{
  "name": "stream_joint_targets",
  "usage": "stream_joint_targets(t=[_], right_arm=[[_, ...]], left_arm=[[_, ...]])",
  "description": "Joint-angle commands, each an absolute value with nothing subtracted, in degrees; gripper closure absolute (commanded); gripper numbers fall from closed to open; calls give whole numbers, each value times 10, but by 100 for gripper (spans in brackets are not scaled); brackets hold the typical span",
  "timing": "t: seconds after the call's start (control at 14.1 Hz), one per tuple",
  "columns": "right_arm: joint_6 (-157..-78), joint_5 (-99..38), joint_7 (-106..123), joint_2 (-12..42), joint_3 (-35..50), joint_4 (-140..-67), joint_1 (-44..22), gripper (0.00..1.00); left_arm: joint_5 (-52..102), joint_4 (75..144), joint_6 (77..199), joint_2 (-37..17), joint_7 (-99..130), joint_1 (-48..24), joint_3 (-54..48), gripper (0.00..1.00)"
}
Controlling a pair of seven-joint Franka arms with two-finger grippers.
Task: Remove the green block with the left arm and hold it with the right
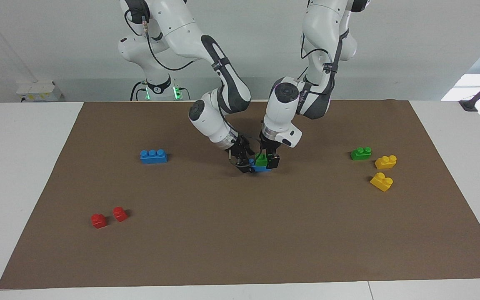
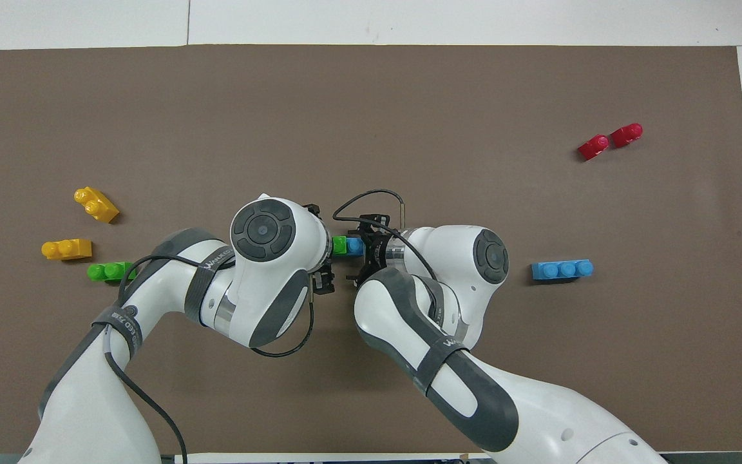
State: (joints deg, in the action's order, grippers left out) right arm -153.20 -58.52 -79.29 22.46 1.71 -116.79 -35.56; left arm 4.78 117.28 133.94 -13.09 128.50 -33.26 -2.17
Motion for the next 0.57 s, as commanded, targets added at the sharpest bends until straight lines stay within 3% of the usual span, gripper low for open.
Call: stream_joint_targets(t=[0.0,0.14,0.21,0.5], right_arm=[[-1542,-605,-774,232,20,-1162,-352,30],[-1542,-605,-774,232,20,-1162,-351,66],[-1542,-605,-774,232,20,-1161,-350,100],[-1545,-606,-763,233,20,-1160,-352,100]], left_arm=[[49,1170,1323,-127,1288,-343,-12,9],[49,1170,1322,-127,1285,-343,-12,10],[49,1170,1322,-127,1284,-343,-12,10],[49,1170,1322,-127,1284,-343,-12,11]])
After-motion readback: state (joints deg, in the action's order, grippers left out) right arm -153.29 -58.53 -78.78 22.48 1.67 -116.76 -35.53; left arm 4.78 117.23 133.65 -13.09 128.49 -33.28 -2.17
